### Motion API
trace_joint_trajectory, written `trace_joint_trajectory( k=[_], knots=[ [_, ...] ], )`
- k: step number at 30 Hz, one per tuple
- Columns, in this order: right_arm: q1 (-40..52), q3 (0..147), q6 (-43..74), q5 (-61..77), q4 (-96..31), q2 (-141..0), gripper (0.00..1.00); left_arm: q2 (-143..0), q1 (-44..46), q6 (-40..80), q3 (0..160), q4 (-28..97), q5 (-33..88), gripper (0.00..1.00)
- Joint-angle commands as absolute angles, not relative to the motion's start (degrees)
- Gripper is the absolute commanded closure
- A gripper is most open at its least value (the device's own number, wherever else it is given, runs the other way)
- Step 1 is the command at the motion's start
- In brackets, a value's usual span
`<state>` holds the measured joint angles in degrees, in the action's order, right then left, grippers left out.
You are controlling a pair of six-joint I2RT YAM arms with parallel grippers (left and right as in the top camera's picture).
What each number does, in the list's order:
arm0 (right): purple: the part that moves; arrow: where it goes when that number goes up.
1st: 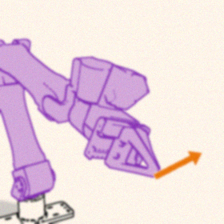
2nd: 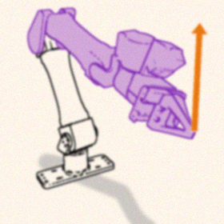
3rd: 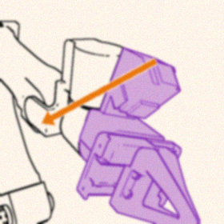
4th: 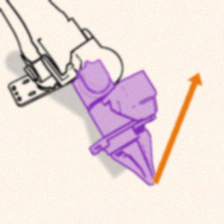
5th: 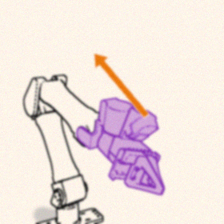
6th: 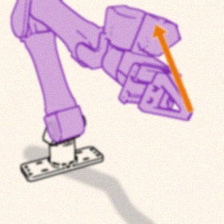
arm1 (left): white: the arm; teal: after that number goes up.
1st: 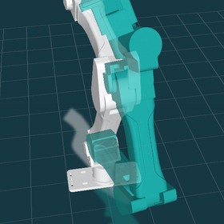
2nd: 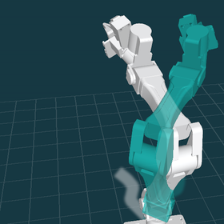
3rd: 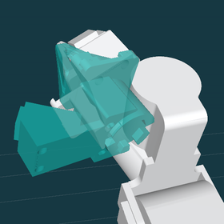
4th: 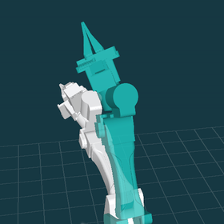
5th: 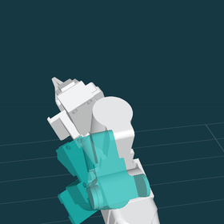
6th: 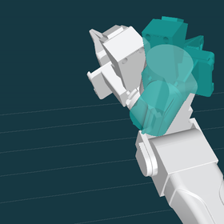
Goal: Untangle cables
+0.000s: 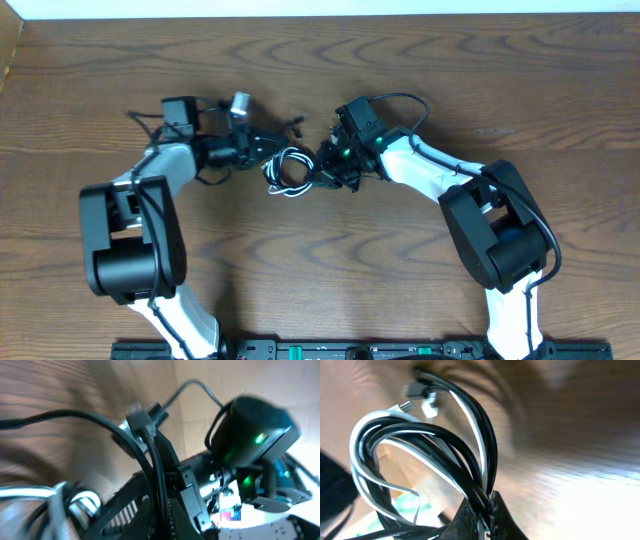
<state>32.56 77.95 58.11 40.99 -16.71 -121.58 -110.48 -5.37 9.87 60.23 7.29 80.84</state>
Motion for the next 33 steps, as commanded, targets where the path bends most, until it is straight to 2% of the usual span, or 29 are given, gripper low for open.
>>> trace_joint_trajectory(
  k=[1, 11, 25, 28, 33],
  knots=[
    [30.9, 79.9, 58.1, 47.9, -14.5, -121.8, 0.99, -108.8, -2.9, 7.3, 60.2, 7.0, 81.6, 0.92],
    [25.1, 79.8, 60.3, 56.2, -11.9, -121.8, 0.99, -108.8, -2.8, 7.3, 60.2, 6.7, 80.9, 0.93],
    [24.8, 79.8, 64.7, 58.7, -6.6, -121.8, 0.99, -108.8, -1.6, 7.6, 60.2, 7.2, 72.8, 0.92],
    [24.8, 79.8, 64.7, 58.7, -6.6, -121.8, 0.99, -108.8, -1.3, 7.6, 60.2, 7.2, 72.8, 0.83],
    [24.8, 79.8, 64.4, 59.6, -6.6, -121.8, 0.99, -108.7, -1.5, 7.6, 60.2, 7.2, 72.8, 0.49]
  ],
)
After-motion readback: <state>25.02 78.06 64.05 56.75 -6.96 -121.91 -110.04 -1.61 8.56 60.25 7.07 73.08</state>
